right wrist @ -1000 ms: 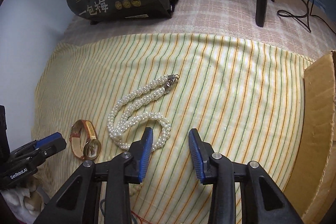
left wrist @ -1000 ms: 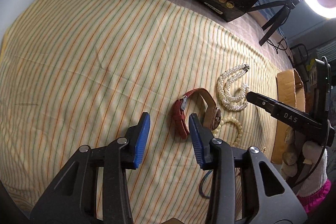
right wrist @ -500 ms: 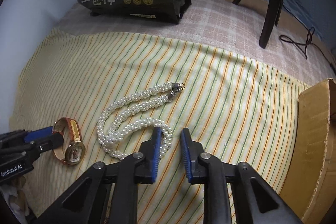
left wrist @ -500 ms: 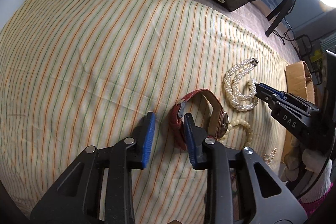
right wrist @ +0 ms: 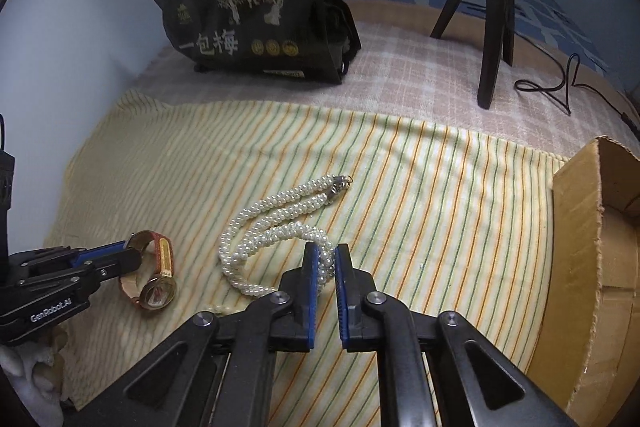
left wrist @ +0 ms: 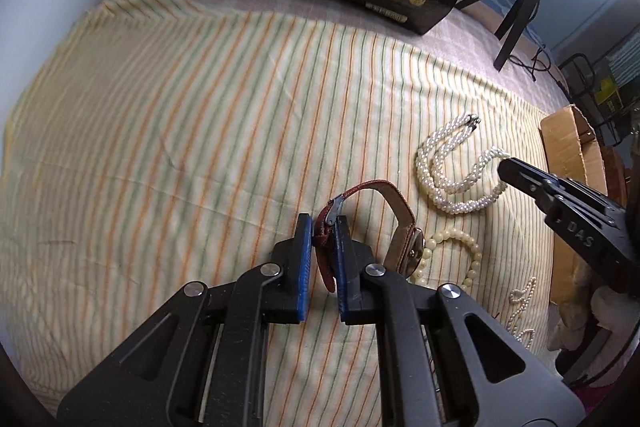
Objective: Organize jewelry
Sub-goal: 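Close the left tool on the watch strap while the right tool grasps the pearl necklace, then carry the watch with the left tool while the right tool carries the necklace over the cardboard box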
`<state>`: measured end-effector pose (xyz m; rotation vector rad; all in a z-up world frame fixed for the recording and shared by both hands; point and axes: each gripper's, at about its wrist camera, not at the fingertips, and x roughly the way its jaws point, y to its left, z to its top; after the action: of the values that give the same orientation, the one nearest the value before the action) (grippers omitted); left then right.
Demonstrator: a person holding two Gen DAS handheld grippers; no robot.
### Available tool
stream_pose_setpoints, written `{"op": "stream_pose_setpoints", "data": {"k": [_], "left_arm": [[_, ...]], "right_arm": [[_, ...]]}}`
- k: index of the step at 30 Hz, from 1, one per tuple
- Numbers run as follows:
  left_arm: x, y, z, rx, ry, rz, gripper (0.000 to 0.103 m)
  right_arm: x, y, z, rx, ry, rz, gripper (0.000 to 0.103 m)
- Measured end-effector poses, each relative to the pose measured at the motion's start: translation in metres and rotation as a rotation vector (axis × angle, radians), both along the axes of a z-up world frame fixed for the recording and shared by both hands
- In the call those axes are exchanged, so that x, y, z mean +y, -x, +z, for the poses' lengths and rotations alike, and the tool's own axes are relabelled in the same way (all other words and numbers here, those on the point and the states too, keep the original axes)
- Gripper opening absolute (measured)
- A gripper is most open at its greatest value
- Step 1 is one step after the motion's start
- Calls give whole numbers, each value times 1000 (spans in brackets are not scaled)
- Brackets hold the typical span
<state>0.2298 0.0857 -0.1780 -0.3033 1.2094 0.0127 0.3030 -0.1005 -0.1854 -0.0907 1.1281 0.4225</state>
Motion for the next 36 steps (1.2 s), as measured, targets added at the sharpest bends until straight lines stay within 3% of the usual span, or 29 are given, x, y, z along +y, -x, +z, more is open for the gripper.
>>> {"op": "stream_pose_setpoints", "data": {"k": [4, 13, 21, 36], "left_arm": [[1, 4, 14, -43, -21, 4, 9], [-7, 21, 54, -153, -60, -14, 8], [-36, 42, 86, -241, -42, -52, 8], [-109, 69, 118, -354, -17, -185, 8]], "right_arm": [[-22, 12, 21, -40, -16, 11, 5], [-22, 45, 62, -145, -13, 53, 5], [-35, 70, 103, -253, -23, 61, 5], [-99, 89, 169, -376, -146, -41, 5]]}}
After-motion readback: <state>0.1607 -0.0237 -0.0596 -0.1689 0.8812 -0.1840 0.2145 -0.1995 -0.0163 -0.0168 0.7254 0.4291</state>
